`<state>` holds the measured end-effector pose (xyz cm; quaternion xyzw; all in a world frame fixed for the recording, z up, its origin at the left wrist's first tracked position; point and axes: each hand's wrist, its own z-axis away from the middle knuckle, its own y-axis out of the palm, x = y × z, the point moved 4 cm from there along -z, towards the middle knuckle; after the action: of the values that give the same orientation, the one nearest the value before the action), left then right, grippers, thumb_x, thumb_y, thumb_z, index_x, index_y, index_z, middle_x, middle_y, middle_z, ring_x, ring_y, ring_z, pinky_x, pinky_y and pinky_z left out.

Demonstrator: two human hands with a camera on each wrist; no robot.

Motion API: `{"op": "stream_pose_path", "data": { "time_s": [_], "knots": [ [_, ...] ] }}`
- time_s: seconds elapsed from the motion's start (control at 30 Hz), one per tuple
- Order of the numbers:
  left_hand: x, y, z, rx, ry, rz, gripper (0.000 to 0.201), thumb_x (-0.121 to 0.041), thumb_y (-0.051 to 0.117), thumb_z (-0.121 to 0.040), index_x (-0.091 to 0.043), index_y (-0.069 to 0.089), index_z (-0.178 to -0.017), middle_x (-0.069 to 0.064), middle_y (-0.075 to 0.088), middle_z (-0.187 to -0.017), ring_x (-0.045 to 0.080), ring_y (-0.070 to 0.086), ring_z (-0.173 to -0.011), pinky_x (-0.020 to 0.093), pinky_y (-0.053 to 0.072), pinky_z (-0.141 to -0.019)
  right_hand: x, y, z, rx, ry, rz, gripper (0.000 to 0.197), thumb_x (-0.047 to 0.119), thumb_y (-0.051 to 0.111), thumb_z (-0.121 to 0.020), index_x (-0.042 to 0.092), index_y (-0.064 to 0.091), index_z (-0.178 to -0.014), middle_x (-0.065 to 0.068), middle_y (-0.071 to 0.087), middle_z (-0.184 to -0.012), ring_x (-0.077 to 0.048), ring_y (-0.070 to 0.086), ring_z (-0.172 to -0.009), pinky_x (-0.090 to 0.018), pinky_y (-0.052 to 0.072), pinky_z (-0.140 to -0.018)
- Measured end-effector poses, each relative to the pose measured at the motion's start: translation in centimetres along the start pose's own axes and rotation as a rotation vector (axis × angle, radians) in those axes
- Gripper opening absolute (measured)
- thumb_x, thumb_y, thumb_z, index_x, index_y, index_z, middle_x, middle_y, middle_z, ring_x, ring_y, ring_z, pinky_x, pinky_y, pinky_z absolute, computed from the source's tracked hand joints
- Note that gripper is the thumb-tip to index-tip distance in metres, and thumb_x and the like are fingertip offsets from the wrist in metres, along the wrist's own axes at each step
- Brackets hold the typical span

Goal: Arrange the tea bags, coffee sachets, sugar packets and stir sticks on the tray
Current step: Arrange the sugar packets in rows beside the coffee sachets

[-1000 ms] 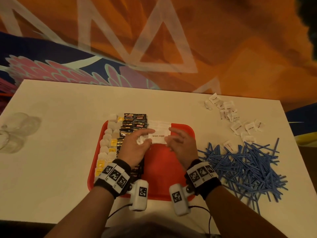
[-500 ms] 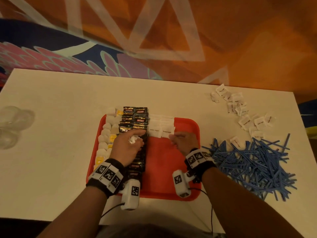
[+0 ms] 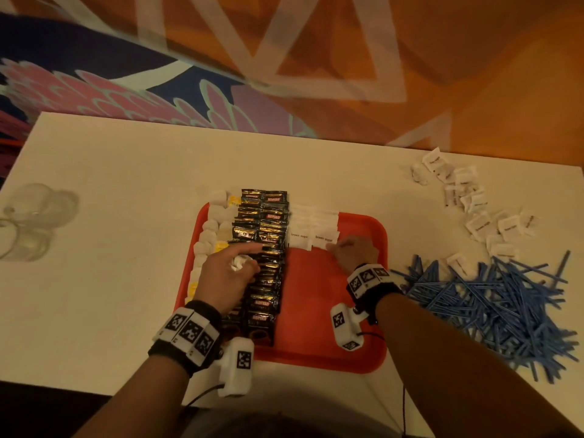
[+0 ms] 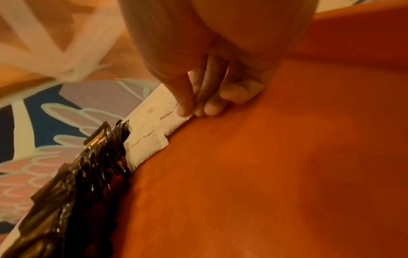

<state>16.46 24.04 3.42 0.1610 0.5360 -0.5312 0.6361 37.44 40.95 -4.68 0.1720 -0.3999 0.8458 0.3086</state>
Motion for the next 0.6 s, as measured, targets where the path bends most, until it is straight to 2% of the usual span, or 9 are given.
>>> {"op": "stream_pose_path", "data": {
  "time_s": [0.03,0.1,0.13,0.2,0.27,0.33,0.43,0.5,0.6],
  "knots": [
    [0.0,0.0,0.0,0.002,-0.003,-0.004,0.032,-0.004,0.063,-0.092,-0.030,0.073,-0.109,-0.005,0.074,-0.091,0.005,0.068,-0.076,0.018,0.053,-0.072,0.1,0.0,0.0,-0.017,0.008,0.014,0.019,0.037,0.077,-0.081,0.021,0.068,-0.086,0.007,0.063,-0.080,-0.012,0.060,-0.077,-0.025,0.051,-0.068],
    [0.1,0.0,-0.1,0.008,-0.006,-0.010,0.033,-0.003,0.063,-0.092,-0.030,0.072,-0.109,-0.004,0.073,-0.090,0.003,0.067,-0.072,0.015,0.051,-0.068,0.2,0.0,0.2,-0.067,0.014,0.021,0.021,0.036,0.077,-0.080,0.021,0.065,-0.087,0.008,0.057,-0.077,-0.010,0.055,-0.069,-0.023,0.045,-0.059],
    [0.1,0.0,-0.1,0.009,-0.007,-0.010,0.033,-0.002,0.064,-0.092,-0.029,0.073,-0.109,-0.004,0.073,-0.091,0.003,0.067,-0.073,0.015,0.051,-0.068,0.2,-0.1,0.2,-0.098,-0.008,0.019,0.022,0.034,0.077,-0.081,0.019,0.062,-0.087,0.008,0.056,-0.076,-0.009,0.054,-0.067,-0.021,0.040,-0.053],
    [0.2,0.0,-0.1,0.005,-0.010,-0.009,0.032,-0.001,0.064,-0.092,-0.027,0.073,-0.109,-0.005,0.073,-0.094,0.006,0.069,-0.079,0.020,0.054,-0.072,0.7,0.0,0.5,-0.144,-0.125,0.005,0.018,0.026,0.073,-0.085,0.016,0.058,-0.087,0.007,0.054,-0.073,-0.010,0.054,-0.067,-0.018,0.037,-0.052],
    [0.4,0.0,0.0,0.001,-0.018,-0.009,0.031,-0.001,0.064,-0.092,-0.025,0.074,-0.109,-0.009,0.073,-0.098,0.011,0.071,-0.083,0.027,0.057,-0.077,1.6,0.4,0.9,-0.142,-0.271,0.015,0.010,0.017,0.068,-0.089,0.016,0.058,-0.089,0.007,0.053,-0.076,-0.012,0.054,-0.074,-0.020,0.042,-0.061],
    [0.4,0.0,0.1,0.001,-0.014,-0.009,0.031,-0.002,0.064,-0.092,-0.026,0.074,-0.109,-0.009,0.073,-0.096,0.012,0.071,-0.084,0.025,0.057,-0.077,2.3,1.4,0.9,-0.094,-0.376,0.083,0.009,0.015,0.066,-0.090,0.018,0.062,-0.097,0.003,0.057,-0.093,-0.015,0.055,-0.093,-0.023,0.044,-0.078],
    [0.3,-0.1,0.5,-0.002,-0.001,0.002,0.032,-0.002,0.063,-0.093,-0.030,0.073,-0.106,-0.006,0.074,-0.093,0.009,0.070,-0.083,0.014,0.052,-0.069,2.3,2.6,0.6,-0.024,-0.416,0.184,0.022,0.013,0.064,-0.090,0.021,0.066,-0.110,-0.002,0.051,-0.117,-0.019,0.044,-0.117,-0.014,0.027,-0.088],
    [0.3,-0.3,0.6,-0.008,-0.007,0.018,0.032,-0.001,0.062,-0.093,-0.029,0.073,-0.105,-0.004,0.074,-0.089,0.009,0.070,-0.081,0.012,0.051,-0.065,2.4,2.5,0.5,-0.025,-0.419,0.175,0.024,0.011,0.063,-0.090,0.023,0.067,-0.111,-0.001,0.047,-0.118,-0.019,0.040,-0.119,-0.019,0.028,-0.091],
    [0.4,-0.5,0.9,-0.007,-0.013,0.025,0.033,0.002,0.062,-0.092,-0.027,0.073,-0.105,-0.004,0.074,-0.083,0.005,0.069,-0.076,0.014,0.052,-0.064,2.5,2.2,0.7,-0.060,-0.450,0.188,0.025,0.013,0.064,-0.090,0.023,0.067,-0.113,0.004,0.043,-0.111,-0.013,0.037,-0.112,-0.020,0.029,-0.090]
  ]
}}
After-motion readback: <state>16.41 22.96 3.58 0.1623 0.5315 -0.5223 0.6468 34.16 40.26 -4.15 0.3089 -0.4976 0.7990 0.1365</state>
